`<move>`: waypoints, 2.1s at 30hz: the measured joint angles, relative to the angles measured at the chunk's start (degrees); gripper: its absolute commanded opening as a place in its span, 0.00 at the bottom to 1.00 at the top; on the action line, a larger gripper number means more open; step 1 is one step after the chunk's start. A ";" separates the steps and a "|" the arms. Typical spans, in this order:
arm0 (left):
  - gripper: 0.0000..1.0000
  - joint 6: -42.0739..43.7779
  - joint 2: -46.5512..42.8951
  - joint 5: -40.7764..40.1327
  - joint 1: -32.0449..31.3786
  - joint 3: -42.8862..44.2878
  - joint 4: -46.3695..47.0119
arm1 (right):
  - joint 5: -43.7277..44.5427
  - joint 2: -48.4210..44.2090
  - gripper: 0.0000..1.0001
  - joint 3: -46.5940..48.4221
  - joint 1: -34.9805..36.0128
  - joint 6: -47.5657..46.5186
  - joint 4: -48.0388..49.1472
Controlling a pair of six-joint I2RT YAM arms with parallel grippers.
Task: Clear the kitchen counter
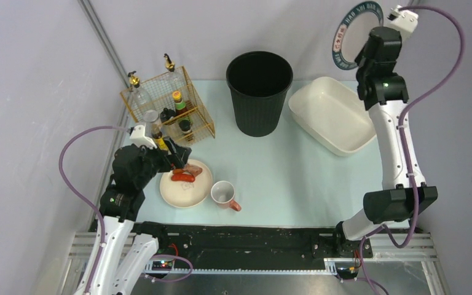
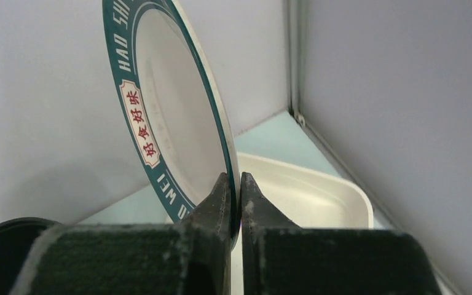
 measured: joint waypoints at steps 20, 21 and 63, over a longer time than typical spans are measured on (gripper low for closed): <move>1.00 -0.02 0.04 0.26 0.26 -0.90 0.17 | -26.53 4.70 0.00 -21.81 -19.63 25.55 -7.96; 1.00 -0.02 0.04 0.26 0.26 -0.90 0.20 | -27.17 5.53 0.00 -22.58 -19.63 25.90 -7.17; 1.00 -0.04 0.11 0.04 0.63 -0.90 0.31 | -38.16 32.37 0.45 -22.27 -19.12 37.27 3.78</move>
